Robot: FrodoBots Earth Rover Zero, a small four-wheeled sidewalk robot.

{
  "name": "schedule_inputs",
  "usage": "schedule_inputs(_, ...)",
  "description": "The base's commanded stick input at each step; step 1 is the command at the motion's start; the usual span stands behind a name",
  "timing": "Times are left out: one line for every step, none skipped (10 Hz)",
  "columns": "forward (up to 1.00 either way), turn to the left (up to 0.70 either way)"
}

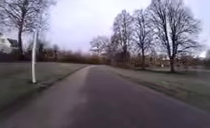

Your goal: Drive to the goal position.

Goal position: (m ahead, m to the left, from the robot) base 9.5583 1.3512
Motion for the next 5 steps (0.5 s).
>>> schedule_inputs(1.0, 0.0)
schedule_inputs(1.0, 0.0)
schedule_inputs(1.0, 0.11)
schedule_inputs(1.0, 0.4)
schedule_inputs(1.0, 0.4)
